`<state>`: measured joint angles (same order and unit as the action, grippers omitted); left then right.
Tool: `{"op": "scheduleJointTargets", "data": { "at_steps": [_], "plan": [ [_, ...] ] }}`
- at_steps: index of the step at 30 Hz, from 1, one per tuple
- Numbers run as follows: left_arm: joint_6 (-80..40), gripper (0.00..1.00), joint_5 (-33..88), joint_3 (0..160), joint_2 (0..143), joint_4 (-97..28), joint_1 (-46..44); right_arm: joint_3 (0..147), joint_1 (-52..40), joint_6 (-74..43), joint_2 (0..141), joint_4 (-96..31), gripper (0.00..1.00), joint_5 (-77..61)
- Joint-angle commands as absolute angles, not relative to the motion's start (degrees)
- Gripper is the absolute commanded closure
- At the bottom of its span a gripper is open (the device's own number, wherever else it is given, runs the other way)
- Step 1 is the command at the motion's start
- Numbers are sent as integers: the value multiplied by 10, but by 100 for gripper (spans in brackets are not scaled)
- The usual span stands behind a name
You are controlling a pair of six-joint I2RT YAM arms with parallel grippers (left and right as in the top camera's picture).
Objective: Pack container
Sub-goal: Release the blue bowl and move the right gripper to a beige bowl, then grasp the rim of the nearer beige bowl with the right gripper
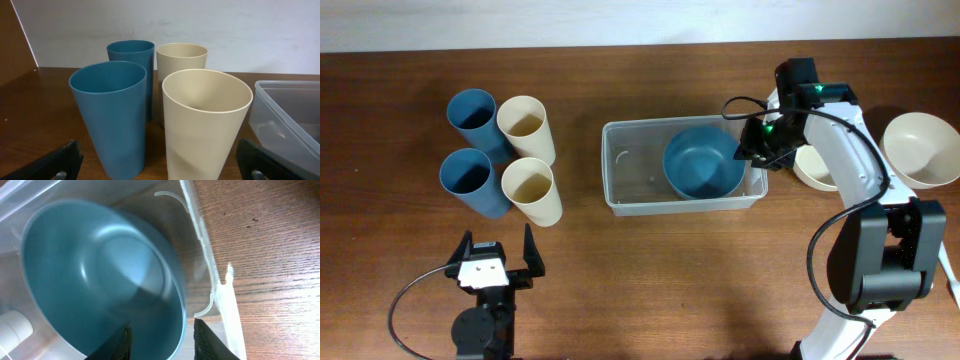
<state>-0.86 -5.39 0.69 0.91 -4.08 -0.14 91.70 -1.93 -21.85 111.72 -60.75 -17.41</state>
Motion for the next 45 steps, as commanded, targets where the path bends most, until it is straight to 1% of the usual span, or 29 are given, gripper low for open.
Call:
{"op": "scheduleJointTargets", "data": {
  "at_steps": [1, 4, 5, 7, 9, 10, 11, 12, 14, 16, 19, 23, 30, 34, 38, 42, 45],
  "plan": [
    [1, 0, -58, 5, 6, -41, 2, 924, -25, -215, 1119, -606, 65, -179],
    [1, 0, -58, 5, 6, -41, 2, 965, -20, -214, 1109, -610, 62, -195],
    [1, 0, -58, 5, 6, -42, 2, 991, -18, -214, 1104, -618, 59, -194],
    [0, 0, -58, 5, 6, -41, 2, 1050, -9, -214, 1098, -650, 48, -185],
    [1, 0, -58, 5, 6, -41, 2, 1134, 8, -215, 1097, -716, 34, -152],
    [1, 0, -58, 5, 6, -41, 2, 1178, 20, -218, 1097, -758, 6, -117],
    [1, 0, -58, 5, 6, -41, 2, 1211, 32, -228, 1097, -799, 1, -72],
    [1, 0, -58, 5, 6, -41, 2, 1243, 50, -256, 1097, -849, 2, -6],
    [1, 0, -58, 5, 6, -41, 2, 1269, 87, -298, 1097, -920, 1, 76],
    [0, 0, -58, 5, 6, -41, 2, 1264, 127, -303, 1097, -955, 1, 88],
    [1, 0, -58, 5, 6, -41, 2, 1216, 171, -303, 1099, -948, 1, 68],
    [1, 0, -58, 5, 6, -41, 2, 1116, 200, -286, 1099, -870, 1, 19],
    [1, 0, -58, 5, 6, -41, 2, 946, 238, -296, 1099, -729, 1, -31],
    [1, 0, -58, 5, 6, -41, 2, 889, 261, -287, 1099, -668, 1, -47],
    [1, 0, -58, 5, 6, -41, 2, 837, 272, -241, 1099, -587, 1, -83],
    [1, 0, -58, 5, 6, -41, 2, 801, 270, -241, 1100, -520, 1, -127],
    [1, 0, -58, 5, 6, -41, 2, 789, 270, -245, 1101, -490, 1, -133]
  ]
}}
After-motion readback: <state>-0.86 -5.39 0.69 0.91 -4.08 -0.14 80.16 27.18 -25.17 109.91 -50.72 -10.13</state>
